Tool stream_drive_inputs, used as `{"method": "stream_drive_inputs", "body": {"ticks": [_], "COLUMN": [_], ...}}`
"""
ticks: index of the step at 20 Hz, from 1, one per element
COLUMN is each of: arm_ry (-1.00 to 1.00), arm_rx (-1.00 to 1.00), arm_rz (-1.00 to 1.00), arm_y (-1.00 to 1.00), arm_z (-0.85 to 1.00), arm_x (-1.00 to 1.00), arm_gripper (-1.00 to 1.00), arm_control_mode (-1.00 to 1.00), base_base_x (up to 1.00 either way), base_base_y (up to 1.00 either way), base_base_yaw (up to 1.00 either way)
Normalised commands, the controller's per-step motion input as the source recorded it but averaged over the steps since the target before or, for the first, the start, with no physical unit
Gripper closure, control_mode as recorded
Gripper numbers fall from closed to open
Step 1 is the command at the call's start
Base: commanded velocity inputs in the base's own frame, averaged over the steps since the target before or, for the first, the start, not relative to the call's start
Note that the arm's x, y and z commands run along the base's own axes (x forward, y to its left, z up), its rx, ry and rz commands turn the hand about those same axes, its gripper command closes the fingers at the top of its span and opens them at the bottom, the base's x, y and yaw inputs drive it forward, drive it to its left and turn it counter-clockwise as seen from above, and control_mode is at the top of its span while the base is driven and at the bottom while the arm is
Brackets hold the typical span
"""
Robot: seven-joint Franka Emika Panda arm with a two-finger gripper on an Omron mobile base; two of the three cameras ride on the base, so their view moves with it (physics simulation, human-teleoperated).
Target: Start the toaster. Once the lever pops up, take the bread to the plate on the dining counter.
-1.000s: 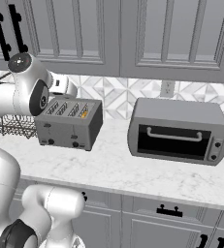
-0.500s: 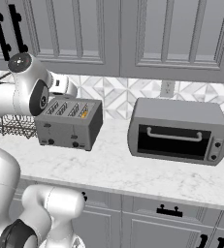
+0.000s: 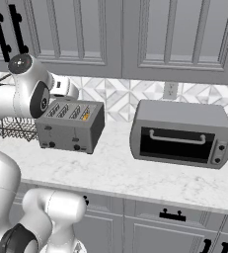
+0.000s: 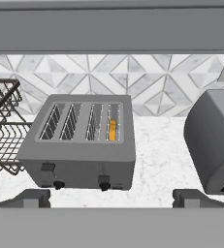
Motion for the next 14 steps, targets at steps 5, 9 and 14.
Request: {"method": "stream_drive_inputs", "body": {"ticks": [5,9,14], "arm_ry": [0.00,0.00,0.00], "arm_rx": [0.00,0.00,0.00], "arm_rz": [0.00,0.00,0.00], "arm_y": [0.00,0.00,0.00], "arm_z": [0.00,0.00,0.00], "arm_x": [0.00,0.00,0.00], "arm_gripper": [-1.00,-1.00,-1.00], "arm_control_mode": [-1.00,-1.00,-1.00], "base_base_x": [0.00,0.00,0.00], "base_base_y": [0.00,0.00,0.00], "base_base_yaw": [0.00,0.00,0.00]}}
